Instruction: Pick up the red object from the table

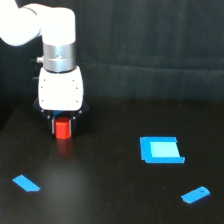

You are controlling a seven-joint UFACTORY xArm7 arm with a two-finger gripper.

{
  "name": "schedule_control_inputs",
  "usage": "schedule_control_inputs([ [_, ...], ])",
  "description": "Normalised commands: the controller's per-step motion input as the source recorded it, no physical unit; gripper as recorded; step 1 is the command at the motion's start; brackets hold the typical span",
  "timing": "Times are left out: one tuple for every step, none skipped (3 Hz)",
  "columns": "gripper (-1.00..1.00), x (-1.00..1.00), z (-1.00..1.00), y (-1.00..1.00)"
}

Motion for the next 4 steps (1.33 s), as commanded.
schedule_control_inputs([
  [-0.95, -0.01, -0.21, -0.12],
  [-1.00, 0.18, 1.00, -0.07],
  [-0.98, 0.18, 1.00, -0.21],
  [-0.98, 0.20, 0.99, -0.16],
])
